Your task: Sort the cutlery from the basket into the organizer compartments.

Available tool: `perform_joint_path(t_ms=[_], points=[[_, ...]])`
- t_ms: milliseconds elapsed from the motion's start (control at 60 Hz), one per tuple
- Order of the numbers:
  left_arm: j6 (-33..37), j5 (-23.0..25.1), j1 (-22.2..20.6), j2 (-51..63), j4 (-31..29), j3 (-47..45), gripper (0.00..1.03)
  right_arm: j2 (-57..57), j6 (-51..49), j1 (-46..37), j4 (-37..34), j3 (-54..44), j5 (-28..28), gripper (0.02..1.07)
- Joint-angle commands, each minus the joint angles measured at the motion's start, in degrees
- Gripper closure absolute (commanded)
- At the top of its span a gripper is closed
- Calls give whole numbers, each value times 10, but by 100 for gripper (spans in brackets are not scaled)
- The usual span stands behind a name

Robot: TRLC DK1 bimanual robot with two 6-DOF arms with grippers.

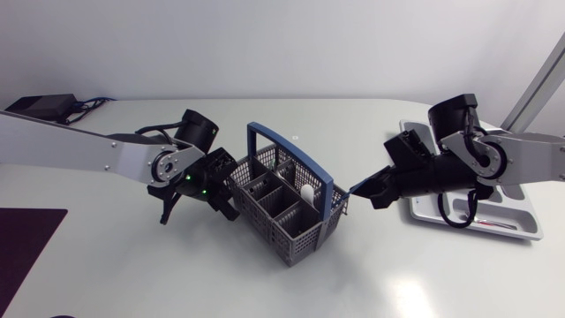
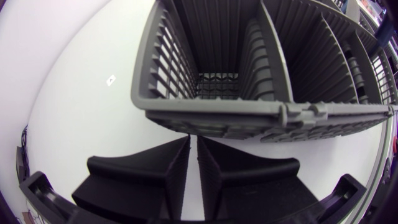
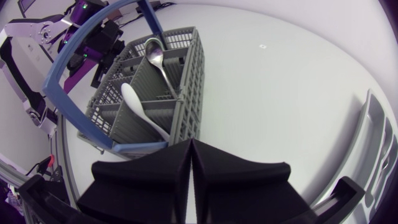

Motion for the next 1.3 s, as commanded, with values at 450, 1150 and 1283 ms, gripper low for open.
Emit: perform_joint_path(t_ms=[450, 1150, 1283], points=[[-25, 5, 35, 117, -2, 178, 90, 3, 42, 96, -48, 5, -42, 101], [34, 24, 25, -120, 2, -7, 88, -264, -75, 181, 30, -157, 163, 41], [43, 31, 15, -177, 9, -53, 88, -265, -74, 205, 55, -163, 174, 41]])
